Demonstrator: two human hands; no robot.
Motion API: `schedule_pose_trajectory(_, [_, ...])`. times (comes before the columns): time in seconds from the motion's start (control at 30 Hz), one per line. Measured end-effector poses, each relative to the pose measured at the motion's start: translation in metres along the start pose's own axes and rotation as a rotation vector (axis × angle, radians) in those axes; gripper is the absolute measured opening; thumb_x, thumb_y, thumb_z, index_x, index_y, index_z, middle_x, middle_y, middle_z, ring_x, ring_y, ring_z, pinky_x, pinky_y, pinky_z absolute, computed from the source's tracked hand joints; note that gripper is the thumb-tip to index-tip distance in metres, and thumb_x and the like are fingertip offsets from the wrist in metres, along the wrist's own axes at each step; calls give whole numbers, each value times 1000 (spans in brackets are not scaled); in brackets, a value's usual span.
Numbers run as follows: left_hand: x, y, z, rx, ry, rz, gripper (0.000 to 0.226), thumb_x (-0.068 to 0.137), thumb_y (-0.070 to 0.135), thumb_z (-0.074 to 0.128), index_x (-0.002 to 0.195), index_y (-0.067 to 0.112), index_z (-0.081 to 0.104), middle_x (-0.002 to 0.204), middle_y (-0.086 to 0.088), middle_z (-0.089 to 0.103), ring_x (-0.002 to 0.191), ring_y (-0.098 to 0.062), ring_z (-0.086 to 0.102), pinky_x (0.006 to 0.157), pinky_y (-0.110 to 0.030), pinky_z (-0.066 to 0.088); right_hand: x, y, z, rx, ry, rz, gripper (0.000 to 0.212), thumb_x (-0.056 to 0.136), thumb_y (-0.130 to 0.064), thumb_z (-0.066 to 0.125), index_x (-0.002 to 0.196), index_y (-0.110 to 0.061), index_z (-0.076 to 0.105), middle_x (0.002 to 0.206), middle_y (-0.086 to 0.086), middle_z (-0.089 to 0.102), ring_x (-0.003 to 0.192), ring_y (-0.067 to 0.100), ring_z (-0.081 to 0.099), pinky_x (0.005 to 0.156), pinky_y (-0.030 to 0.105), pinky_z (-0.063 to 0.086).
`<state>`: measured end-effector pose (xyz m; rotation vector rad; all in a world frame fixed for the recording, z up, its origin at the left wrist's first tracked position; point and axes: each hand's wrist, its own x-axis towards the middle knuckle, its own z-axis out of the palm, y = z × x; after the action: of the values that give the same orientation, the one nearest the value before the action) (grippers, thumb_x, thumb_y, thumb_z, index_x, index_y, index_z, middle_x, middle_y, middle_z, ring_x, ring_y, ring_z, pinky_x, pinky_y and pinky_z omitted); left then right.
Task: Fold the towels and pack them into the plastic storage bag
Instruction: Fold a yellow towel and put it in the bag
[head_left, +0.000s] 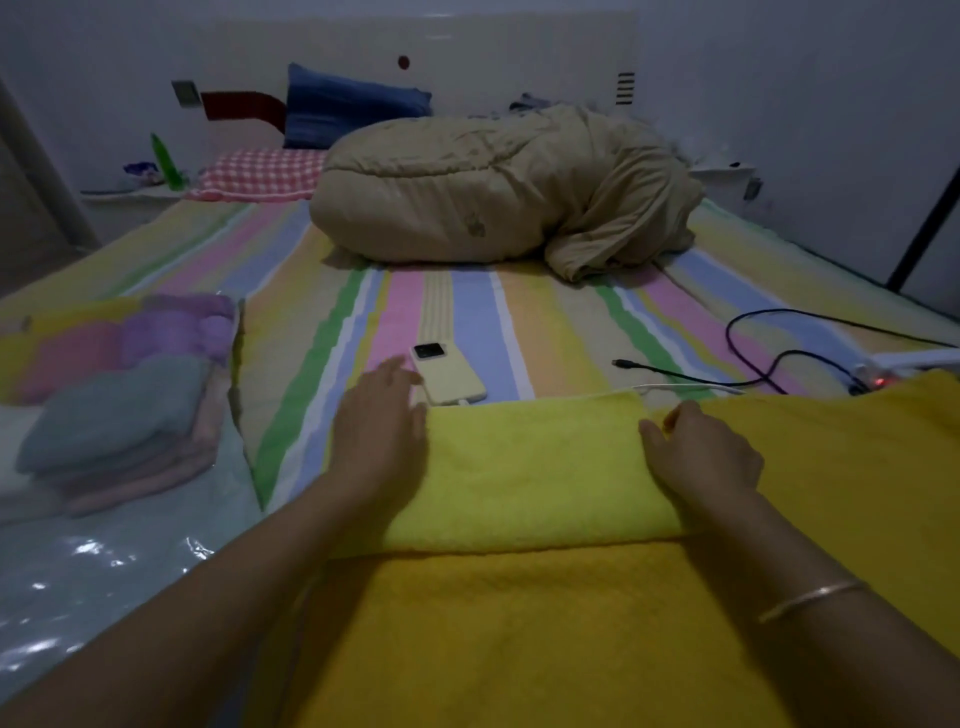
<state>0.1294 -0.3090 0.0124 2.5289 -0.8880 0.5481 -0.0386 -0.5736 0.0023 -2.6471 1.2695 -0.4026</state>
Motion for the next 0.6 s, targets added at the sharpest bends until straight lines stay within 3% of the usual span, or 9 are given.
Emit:
schedule_pose_trajectory(0.1, [-28,47,9,-66,-218,193,60,92,46,21,137,15,48,151,-5,38,135,-23,39,112,-38,25,-20,15,-8,-53,-124,57,56,91,-66,34,100,-15,55,92,7,62,83,28,60,67,32,43])
schedule_pose_trajectory(0.23, [-47,71,32,98,-427,147,85,84,56,-8,152,12,17,161,-5,9,148,-14,6,121,-36,0,-40,26,-24,132,-315,147,68,84,-76,36,66,-12,54,67,5,57,65,25,58,57,29,37])
schedule_pose_trajectory(0.27, [-49,71,36,113,-437,134,87,83,58,-11,153,13,10,162,-5,3,148,-14,1,121,-37,-2,-46,27,-28,201,-351,156,68,83,-75,40,69,-11,56,69,5,58,66,25,60,57,29,37])
schedule_pose_trajectory(0.33, [-53,70,40,104,-464,130,90,81,66,-14,154,15,1,161,-3,-5,148,-12,-7,120,-39,-6,-57,26,-31,373,-359,178,62,81,-70,52,96,-11,63,80,5,64,71,24,64,59,29,42])
schedule_pose_trajectory(0.4, [-56,69,38,66,-475,135,106,70,77,-24,154,17,-1,161,0,-7,147,-10,-10,120,-40,-7,-68,17,-33,692,-325,235,50,83,-55,63,110,-13,58,85,4,63,69,22,63,60,32,47])
schedule_pose_trajectory(0.43, [-56,69,34,12,-475,131,108,68,78,-25,154,17,1,161,1,-4,147,-10,-8,120,-39,-6,-73,9,-33,879,-312,278,45,83,-46,67,110,-13,55,88,4,61,73,23,62,65,36,52])
schedule_pose_trajectory(0.5, [-53,70,22,-225,-418,58,86,87,70,-3,152,17,18,160,1,13,147,-9,8,120,-33,1,-82,-12,-32,1138,-244,339,45,82,-32,72,118,-12,53,102,4,59,90,25,62,83,45,53])
schedule_pose_trajectory(0.57, [-47,64,10,-621,-274,-187,52,101,46,27,140,16,46,148,0,43,135,-12,37,114,-27,22,-87,-39,-30,1159,-53,287,43,83,-20,72,120,-11,53,104,0,57,97,22,58,83,39,49])
schedule_pose_trajectory(0.6, [-42,59,2,-800,-224,-373,44,101,42,33,128,17,57,136,-1,55,123,-14,50,105,-29,36,-91,-57,-32,1129,50,227,36,83,-15,71,115,-13,55,99,-2,57,95,21,58,77,33,44])
